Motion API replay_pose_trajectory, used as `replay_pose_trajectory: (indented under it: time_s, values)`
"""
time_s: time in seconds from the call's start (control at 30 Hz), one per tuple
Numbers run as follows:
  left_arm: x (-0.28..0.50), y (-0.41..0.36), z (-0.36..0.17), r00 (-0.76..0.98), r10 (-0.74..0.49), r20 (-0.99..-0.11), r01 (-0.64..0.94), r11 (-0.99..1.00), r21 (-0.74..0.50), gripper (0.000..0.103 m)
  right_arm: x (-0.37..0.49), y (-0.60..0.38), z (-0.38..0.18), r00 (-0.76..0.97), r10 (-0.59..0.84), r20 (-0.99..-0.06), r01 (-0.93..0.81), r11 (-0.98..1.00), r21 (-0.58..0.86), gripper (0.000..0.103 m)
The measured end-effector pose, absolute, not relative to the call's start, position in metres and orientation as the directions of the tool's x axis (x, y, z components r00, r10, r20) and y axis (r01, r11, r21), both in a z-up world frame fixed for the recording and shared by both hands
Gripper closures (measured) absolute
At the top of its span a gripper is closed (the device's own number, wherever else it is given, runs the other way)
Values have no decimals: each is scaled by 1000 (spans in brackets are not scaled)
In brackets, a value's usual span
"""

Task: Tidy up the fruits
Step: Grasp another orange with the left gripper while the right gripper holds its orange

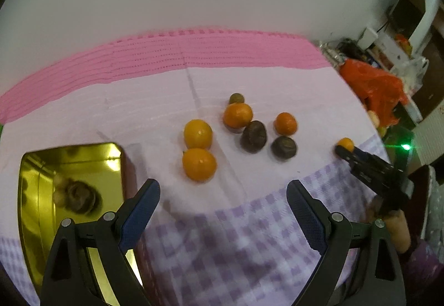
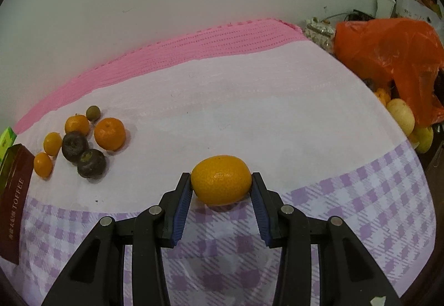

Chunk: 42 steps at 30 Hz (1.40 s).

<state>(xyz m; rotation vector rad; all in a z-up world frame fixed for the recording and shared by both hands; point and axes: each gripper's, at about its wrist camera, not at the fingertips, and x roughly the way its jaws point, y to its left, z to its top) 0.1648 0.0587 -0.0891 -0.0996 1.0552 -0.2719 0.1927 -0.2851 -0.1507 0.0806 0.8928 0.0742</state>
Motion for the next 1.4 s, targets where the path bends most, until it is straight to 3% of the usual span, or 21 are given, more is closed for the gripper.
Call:
replay_pose_trajectory:
  time_s: [0.6, 0.63, 0.67, 0.7, 0.77, 0.97, 1.23, 1.4]
  values:
    - [257, 42, -141, 345, -183, -921, 174, 976, -129, 14, 194, -285, -151, 627, 126, -769, -46, 991, 125, 64]
    - [259, 41, -146, 331, -184, -926, 174, 976, -132, 17, 194, -285, -151, 627, 126, -769, -46, 991, 125, 64]
    - [262, 41, -152, 315, -190, -930, 173, 975, -141, 28, 194, -285, -151, 627, 127, -768, -47, 991, 126, 64]
    - [263, 41, -155, 305, -197, -932, 173, 973, -150, 46, 194, -285, -151, 627, 128, -768, -46, 991, 127, 64]
    - [263, 41, -158, 323, -196, -926, 178, 973, -144, 66, 194, -285, -151, 627, 127, -769, -47, 991, 126, 64]
    - [253, 43, -151, 381, -199, -903, 188, 973, -135, 66, 194, -285, -151, 627, 127, -769, -47, 991, 126, 63]
    - [198, 60, -94, 554, -248, -795, 174, 968, -181, 66, 195, -285, -151, 626, 128, -769, -48, 991, 127, 63]
    - [157, 78, -78, 562, -261, -785, 136, 965, -224, 66, 195, -285, -151, 626, 126, -769, -48, 991, 123, 63]
